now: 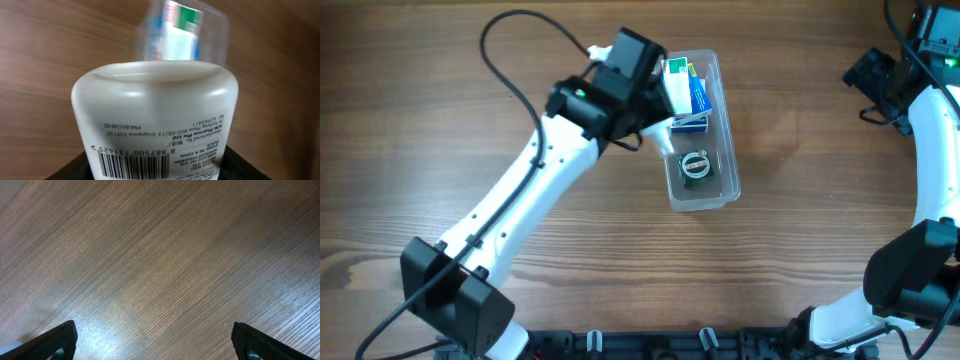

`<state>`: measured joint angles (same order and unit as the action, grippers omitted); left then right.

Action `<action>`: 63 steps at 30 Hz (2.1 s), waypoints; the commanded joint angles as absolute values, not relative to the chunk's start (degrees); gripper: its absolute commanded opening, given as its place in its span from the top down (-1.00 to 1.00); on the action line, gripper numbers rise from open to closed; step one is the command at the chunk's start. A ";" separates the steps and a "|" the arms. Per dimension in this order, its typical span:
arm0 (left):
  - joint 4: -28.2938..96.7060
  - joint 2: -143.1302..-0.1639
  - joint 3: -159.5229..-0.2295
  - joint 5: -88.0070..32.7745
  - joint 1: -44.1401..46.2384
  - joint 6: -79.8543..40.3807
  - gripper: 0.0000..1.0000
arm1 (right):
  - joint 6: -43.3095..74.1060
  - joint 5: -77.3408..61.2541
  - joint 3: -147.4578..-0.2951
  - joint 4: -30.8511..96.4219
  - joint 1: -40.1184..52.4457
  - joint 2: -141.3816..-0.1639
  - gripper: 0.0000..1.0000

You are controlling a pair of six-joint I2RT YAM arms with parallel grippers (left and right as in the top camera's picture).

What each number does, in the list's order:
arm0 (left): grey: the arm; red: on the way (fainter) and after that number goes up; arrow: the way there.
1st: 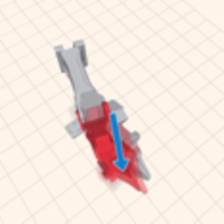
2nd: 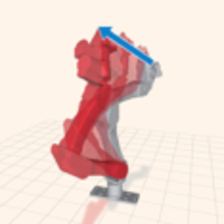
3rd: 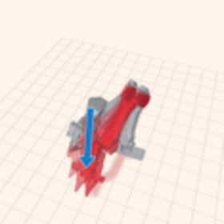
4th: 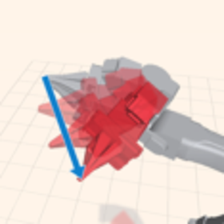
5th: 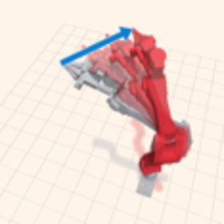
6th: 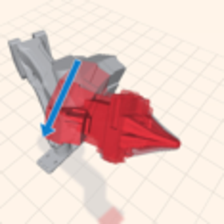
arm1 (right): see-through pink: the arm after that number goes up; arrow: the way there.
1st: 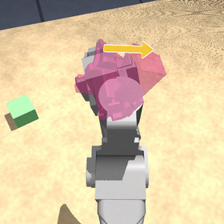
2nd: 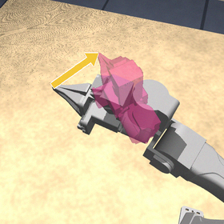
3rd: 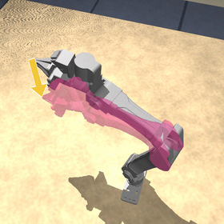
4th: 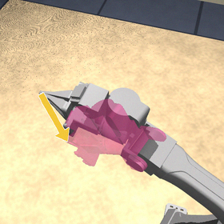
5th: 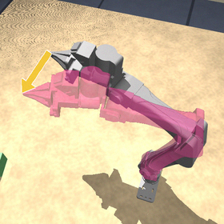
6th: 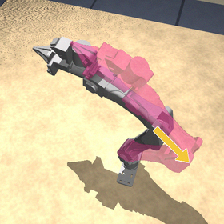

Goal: Pack container

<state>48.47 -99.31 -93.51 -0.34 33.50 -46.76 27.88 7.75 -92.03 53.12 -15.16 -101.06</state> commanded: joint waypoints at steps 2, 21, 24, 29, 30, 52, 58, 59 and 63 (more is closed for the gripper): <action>43.00 -99.07 -94.85 -0.99 38.20 -45.63 -0.06 | 28.56 7.66 -91.68 53.12 -14.85 -101.84 -1.00; 38.33 -110.63 -94.85 -1.06 43.03 -46.89 -0.08 | 28.53 7.64 -91.68 53.12 -14.85 -101.84 -0.99; 38.35 -111.72 -94.85 -1.06 43.03 -46.89 -0.10 | 28.53 7.66 -91.68 53.12 -14.85 -101.84 -0.99; 38.54 -112.75 -94.85 -1.28 43.68 -46.87 -0.31 | 28.56 7.66 -91.68 53.15 -14.85 -101.84 -0.99; 38.52 -112.75 -94.85 -1.28 43.81 -46.87 -0.34 | 28.56 7.66 -91.68 53.12 -14.85 -101.86 -1.00; 42.09 -104.36 -94.87 -2.96 43.48 -42.11 -0.75 | 28.53 7.66 -91.68 53.12 -14.85 -101.84 -1.00; 49.17 -94.67 -94.87 -2.70 41.45 -38.74 -0.99 | 28.51 7.66 -91.68 53.15 -14.85 -101.84 -1.00; 50.54 -93.58 -94.87 -2.59 40.86 -38.74 -0.99 | 28.53 7.66 -91.68 53.12 -14.85 -101.84 -1.00; 62.08 -86.89 -94.87 -2.33 35.64 -37.63 -0.99 | 28.53 7.66 -91.68 53.12 -14.85 -101.84 -1.00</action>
<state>55.79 -92.03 -94.00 -2.52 39.94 -40.45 27.88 7.75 -92.03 53.12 -15.16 -101.06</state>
